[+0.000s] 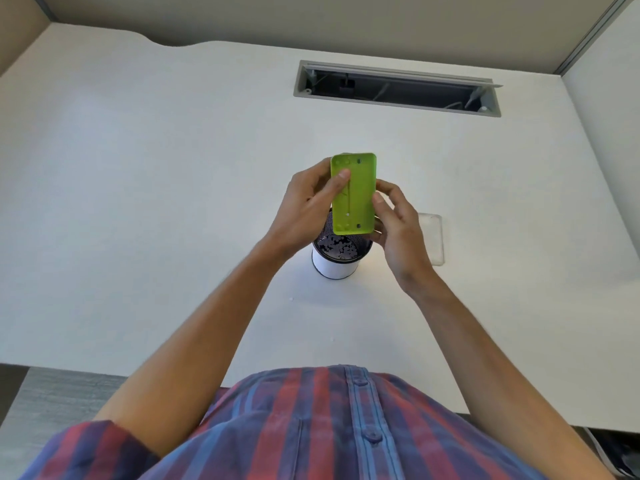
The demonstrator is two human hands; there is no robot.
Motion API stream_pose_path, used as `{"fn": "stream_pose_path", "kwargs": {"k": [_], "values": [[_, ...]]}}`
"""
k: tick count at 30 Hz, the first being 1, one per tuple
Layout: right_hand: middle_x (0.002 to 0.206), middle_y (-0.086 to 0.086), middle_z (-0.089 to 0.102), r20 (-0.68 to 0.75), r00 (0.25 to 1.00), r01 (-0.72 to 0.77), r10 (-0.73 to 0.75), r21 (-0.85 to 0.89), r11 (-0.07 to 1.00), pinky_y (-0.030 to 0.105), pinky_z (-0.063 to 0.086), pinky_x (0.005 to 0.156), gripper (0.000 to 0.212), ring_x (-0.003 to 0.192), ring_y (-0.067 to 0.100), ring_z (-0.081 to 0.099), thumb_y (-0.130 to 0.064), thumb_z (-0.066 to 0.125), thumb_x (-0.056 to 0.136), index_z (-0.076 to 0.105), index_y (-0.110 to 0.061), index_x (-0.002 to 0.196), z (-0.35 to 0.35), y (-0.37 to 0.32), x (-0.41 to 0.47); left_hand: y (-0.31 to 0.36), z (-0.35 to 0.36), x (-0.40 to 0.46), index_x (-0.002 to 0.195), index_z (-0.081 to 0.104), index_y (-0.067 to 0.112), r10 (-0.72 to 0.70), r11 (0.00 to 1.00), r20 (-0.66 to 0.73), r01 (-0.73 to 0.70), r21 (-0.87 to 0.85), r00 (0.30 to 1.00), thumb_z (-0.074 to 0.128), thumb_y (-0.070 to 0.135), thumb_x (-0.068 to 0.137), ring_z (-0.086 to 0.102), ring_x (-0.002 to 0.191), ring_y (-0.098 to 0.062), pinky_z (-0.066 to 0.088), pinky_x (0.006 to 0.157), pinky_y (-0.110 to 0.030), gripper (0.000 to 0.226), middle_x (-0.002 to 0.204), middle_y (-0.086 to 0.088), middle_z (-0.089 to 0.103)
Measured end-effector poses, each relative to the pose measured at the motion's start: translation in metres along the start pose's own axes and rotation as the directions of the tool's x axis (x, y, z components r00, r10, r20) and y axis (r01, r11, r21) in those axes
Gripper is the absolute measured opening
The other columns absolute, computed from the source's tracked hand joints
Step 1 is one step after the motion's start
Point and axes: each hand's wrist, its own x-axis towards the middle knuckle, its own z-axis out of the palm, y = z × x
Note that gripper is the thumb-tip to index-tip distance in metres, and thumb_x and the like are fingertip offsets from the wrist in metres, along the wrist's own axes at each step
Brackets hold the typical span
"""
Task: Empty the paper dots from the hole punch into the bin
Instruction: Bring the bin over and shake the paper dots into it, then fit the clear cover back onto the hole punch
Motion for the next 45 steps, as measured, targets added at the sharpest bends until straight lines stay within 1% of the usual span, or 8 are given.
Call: {"fn": "stream_pose_path", "kwargs": {"k": [6, 12, 20, 23, 27, 32, 37, 45], "values": [[0.091, 0.023, 0.068, 0.018, 0.973, 0.229, -0.231, -0.237, 0.944, 0.063, 0.051, 0.08, 0.021, 0.085, 0.047, 0.062, -0.018, 0.04, 0.103, 0.059, -0.014, 0.112, -0.001, 0.009, 0.0, 0.002, 0.004, -0.013, 0.132, 0.063, 0.018, 0.175, 0.946, -0.048, -0.154, 0.285, 0.983, 0.052, 0.02, 0.1, 0.063, 0.11, -0.015, 0.054, 0.092, -0.04, 0.034, 0.122, 0.0, 0.065], [0.082, 0.013, 0.068, -0.057, 0.926, 0.329, -0.372, -0.361, 0.873, 0.058, 0.051, 0.068, 0.021, 0.073, 0.042, 0.059, -0.002, 0.042, 0.096, 0.06, -0.009, 0.103, -0.005, 0.011, 0.002, -0.001, 0.003, -0.026, 0.149, 0.042, 0.032, 0.296, 0.707, 0.147, -0.32, 0.631, 0.944, 0.049, 0.036, 0.102, 0.061, 0.1, -0.019, 0.054, 0.081, -0.042, 0.048, 0.133, 0.002, 0.052], [0.09, 0.008, 0.075, -0.097, 0.948, 0.263, -0.303, -0.3, 0.917, 0.05, 0.058, 0.079, 0.02, 0.083, 0.029, 0.072, -0.007, 0.049, 0.097, 0.065, -0.007, 0.109, -0.006, 0.005, 0.003, 0.004, 0.0, -0.022, 0.149, 0.04, 0.032, 0.223, 0.823, 0.178, -0.283, 0.493, 0.958, 0.054, 0.037, 0.1, 0.057, 0.092, -0.011, 0.051, 0.086, -0.034, 0.052, 0.114, 0.006, 0.059], [0.09, 0.006, 0.076, -0.113, 0.962, 0.221, -0.249, -0.214, 0.952, 0.035, 0.059, 0.079, 0.014, 0.087, 0.02, 0.074, -0.009, 0.055, 0.098, 0.066, -0.009, 0.106, -0.01, 0.001, 0.004, 0.003, 0.001, -0.021, 0.146, 0.044, 0.03, 0.13, 0.929, 0.1, -0.156, 0.336, 0.987, 0.056, 0.035, 0.1, 0.06, 0.108, -0.013, 0.056, 0.088, -0.039, 0.048, 0.123, 0.004, 0.061], [0.093, 0.003, 0.076, -0.316, 0.94, 0.05, -0.128, -0.242, 0.969, 0.027, 0.055, 0.077, 0.012, 0.091, 0.014, 0.073, -0.019, 0.059, 0.095, 0.068, -0.012, 0.1, -0.032, 0.016, 0.007, 0.003, 0.003, -0.026, 0.136, 0.051, 0.038, 0.015, 0.995, -0.025, -0.012, 0.099, 1.0, 0.056, 0.031, 0.1, 0.064, 0.106, -0.011, 0.059, 0.088, -0.037, 0.037, 0.12, 0.011, 0.064], [0.123, 0.004, 0.067, -0.543, 0.832, -0.378, -0.113, -0.705, 0.6, 0.034, 0.044, 0.094, 0.04, 0.112, 0.027, 0.063, -0.043, 0.061, 0.088, 0.064, -0.016, 0.117, -0.078, 0.061, 0.01, -0.001, 0.005, -0.029, 0.131, 0.056, 0.024, -0.107, 0.982, -0.127, 0.086, -0.166, 0.986, 0.049, 0.029, 0.104, 0.065, 0.098, -0.014, 0.061, 0.077, -0.038, 0.029, 0.108, -0.001, 0.065], [0.13, 0.013, 0.056, -0.507, 0.854, -0.446, -0.116, -0.829, 0.339, 0.047, 0.033, 0.106, 0.063, 0.121, 0.034, 0.051, -0.058, 0.063, 0.081, 0.063, -0.006, 0.115, -0.094, 0.086, 0.003, -0.001, 0.006, -0.033, 0.122, 0.061, 0.022, -0.269, 0.901, -0.094, 0.216, -0.377, 0.959, 0.042, 0.033, 0.106, 0.066, 0.091, -0.016, 0.054, 0.063, -0.024, 0.027, 0.106, 0.002, 0.065], [0.12, 0.011, 0.061, -0.593, 0.805, -0.487, 0.024, -0.637, 0.597, 0.043, 0.043, 0.092, 0.062, 0.113, 0.035, 0.056, -0.038, 0.078, 0.075, 0.049, -0.01, 0.123, -0.09, 0.074, 0.012, -0.01, 0.008, -0.041, 0.119, 0.066, 0.026, -0.332, 0.83, -0.016, 0.284, -0.481, 0.943, 0.05, 0.035, 0.096, 0.066, 0.1, -0.028, 0.052, 0.094, -0.058, 0.029, 0.117, -0.006, 0.065]]}}
